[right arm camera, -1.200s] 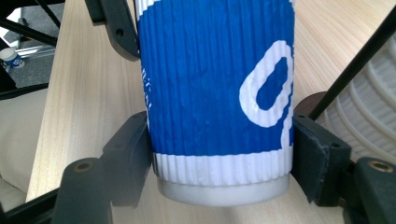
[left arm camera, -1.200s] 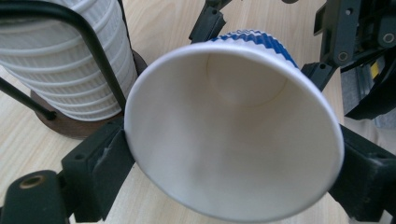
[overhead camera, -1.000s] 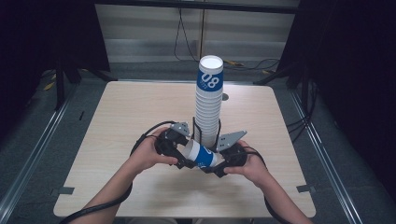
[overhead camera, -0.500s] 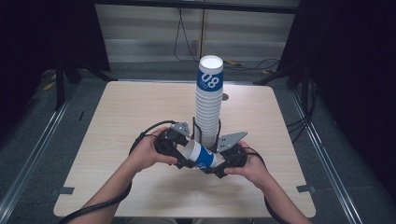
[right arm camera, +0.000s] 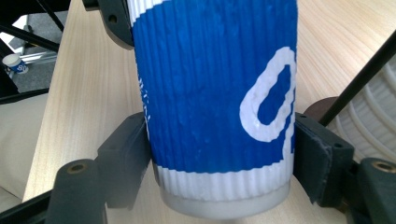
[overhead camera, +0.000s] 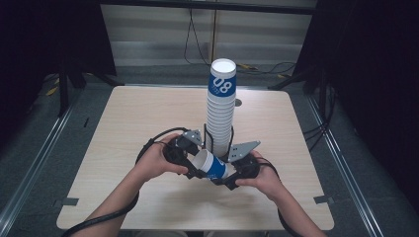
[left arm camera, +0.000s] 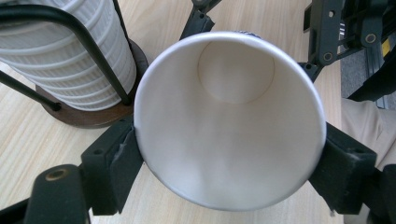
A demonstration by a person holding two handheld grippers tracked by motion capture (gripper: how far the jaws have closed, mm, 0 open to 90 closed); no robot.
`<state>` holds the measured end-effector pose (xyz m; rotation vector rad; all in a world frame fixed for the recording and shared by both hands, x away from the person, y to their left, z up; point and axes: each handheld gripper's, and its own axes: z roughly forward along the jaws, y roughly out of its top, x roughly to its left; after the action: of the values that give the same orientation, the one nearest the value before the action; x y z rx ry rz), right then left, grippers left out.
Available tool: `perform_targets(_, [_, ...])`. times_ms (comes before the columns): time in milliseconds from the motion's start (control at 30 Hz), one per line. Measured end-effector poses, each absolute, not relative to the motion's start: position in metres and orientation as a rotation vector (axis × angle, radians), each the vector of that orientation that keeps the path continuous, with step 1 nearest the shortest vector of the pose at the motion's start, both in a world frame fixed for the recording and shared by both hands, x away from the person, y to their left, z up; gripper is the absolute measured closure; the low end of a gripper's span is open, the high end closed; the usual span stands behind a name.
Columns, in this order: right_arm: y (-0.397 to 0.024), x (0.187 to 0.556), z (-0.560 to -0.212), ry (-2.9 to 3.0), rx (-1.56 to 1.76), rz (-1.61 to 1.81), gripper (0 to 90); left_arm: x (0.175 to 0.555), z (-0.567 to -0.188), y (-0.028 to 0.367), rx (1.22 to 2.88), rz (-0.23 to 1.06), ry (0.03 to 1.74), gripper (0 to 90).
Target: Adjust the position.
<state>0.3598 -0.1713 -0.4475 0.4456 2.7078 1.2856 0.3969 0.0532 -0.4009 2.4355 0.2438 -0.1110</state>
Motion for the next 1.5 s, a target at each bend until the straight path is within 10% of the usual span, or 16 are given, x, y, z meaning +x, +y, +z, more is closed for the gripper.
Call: perform_targets(1500, [-0.178, 0.357, -0.461, 2.743, 0.545, 1.199, 13.3, 0.4, -0.392, 0.068, 2.691, -0.083, 0.263, 20.5])
